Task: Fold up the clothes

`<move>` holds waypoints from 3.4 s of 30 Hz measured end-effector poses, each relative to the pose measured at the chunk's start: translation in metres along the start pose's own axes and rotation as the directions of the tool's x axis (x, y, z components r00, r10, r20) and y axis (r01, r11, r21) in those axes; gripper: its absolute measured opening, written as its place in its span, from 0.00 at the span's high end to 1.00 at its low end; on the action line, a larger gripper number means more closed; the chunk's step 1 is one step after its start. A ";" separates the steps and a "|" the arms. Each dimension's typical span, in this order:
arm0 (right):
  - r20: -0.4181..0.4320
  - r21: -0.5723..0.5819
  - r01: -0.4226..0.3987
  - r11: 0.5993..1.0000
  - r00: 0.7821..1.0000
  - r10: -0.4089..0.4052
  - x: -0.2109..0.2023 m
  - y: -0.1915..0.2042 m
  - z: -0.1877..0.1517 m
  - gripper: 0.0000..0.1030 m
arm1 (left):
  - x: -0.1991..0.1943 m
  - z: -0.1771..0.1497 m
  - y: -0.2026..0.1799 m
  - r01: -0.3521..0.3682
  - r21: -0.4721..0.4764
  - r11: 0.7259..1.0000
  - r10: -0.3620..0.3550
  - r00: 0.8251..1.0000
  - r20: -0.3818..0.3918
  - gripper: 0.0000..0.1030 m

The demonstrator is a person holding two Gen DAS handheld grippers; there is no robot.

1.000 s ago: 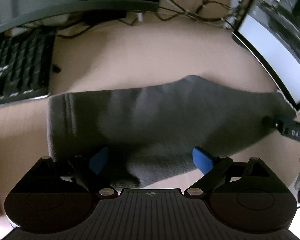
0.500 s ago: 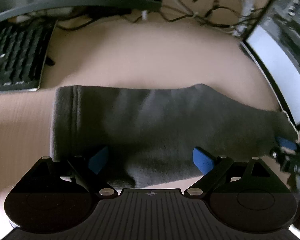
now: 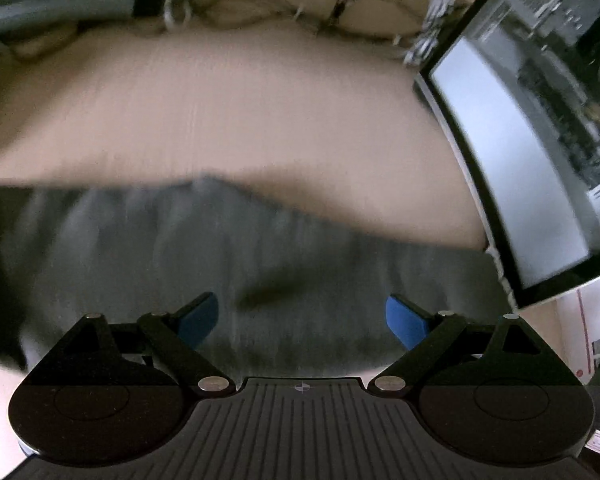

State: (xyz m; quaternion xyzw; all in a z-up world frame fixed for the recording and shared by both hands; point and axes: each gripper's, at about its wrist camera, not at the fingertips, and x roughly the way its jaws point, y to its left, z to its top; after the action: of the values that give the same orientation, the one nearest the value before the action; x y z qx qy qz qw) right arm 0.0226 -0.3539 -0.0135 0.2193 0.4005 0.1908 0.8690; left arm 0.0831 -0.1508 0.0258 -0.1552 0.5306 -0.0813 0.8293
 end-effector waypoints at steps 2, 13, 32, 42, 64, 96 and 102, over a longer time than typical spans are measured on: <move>0.003 -0.044 0.009 0.999 1.000 -0.009 0.001 0.006 -0.004 0.00 | 0.003 -0.008 0.004 0.008 0.002 1.000 -0.009 1.000 0.012 0.07; 0.177 0.034 0.212 0.977 0.961 -0.214 -0.061 0.015 -0.020 0.29 | 0.010 -0.008 -0.012 -0.019 0.096 0.995 0.020 1.000 -0.005 0.00; 0.208 0.310 0.302 0.902 0.904 -0.374 -0.037 -0.022 -0.013 0.55 | 0.028 -0.026 -0.063 0.077 0.364 0.928 -0.047 0.995 -0.091 0.05; 0.279 0.071 0.404 0.912 0.870 -0.407 -0.032 0.004 0.000 0.82 | 0.027 -0.024 -0.058 0.080 0.358 0.930 -0.051 0.995 -0.090 0.05; 0.194 -0.500 0.364 0.786 0.932 -0.307 0.008 0.084 -0.030 0.86 | 0.024 0.034 -0.083 0.092 0.331 0.939 -0.104 0.994 0.020 0.05; 0.154 0.147 0.345 0.927 0.918 -0.366 -0.057 -0.011 -0.014 0.53 | -0.013 0.022 -0.073 0.147 0.204 0.968 -0.174 0.977 0.121 0.05; 0.159 0.326 0.239 0.915 0.940 -0.303 -0.059 -0.032 -0.012 0.52 | 0.015 0.007 -0.062 0.099 0.186 0.977 -0.100 0.995 -0.004 0.05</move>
State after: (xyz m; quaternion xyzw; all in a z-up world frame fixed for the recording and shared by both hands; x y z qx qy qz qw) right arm -0.0176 -0.4076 -0.0008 0.3101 0.3592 -0.0192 0.8800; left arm 0.0979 -0.2120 0.0368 -0.1037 0.5100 -0.1717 0.8365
